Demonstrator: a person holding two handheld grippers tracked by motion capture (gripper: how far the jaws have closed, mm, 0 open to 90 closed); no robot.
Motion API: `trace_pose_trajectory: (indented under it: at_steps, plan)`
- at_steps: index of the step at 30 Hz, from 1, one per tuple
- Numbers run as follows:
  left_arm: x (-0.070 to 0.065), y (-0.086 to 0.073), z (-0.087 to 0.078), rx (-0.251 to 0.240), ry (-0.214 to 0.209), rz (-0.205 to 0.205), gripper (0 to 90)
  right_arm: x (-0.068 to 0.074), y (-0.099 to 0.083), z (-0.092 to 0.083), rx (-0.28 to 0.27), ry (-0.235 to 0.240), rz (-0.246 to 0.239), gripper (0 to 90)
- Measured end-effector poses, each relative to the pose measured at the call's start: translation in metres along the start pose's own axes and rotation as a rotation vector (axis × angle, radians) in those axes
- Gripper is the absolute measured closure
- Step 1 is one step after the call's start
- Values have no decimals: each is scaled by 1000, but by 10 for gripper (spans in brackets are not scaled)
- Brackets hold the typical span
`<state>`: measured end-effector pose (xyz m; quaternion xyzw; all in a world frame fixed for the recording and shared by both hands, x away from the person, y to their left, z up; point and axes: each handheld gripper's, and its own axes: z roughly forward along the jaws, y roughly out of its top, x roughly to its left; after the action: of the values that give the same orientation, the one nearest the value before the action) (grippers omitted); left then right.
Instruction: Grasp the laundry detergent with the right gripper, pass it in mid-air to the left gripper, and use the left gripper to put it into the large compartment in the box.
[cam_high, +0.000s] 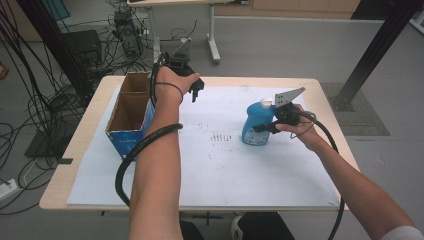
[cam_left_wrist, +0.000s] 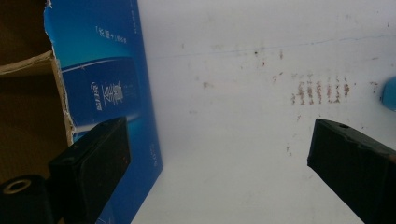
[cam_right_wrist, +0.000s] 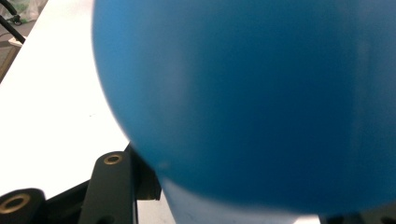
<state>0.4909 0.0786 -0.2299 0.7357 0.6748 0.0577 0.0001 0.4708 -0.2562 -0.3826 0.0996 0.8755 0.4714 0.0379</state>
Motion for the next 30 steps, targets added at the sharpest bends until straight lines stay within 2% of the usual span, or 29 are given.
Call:
trace_pose_trajectory:
  at_steps: [30]
  plan:
    - [3, -2, -5, -9, -1, 4, 65, 2, 2, 0, 13, -8, -5, 430]
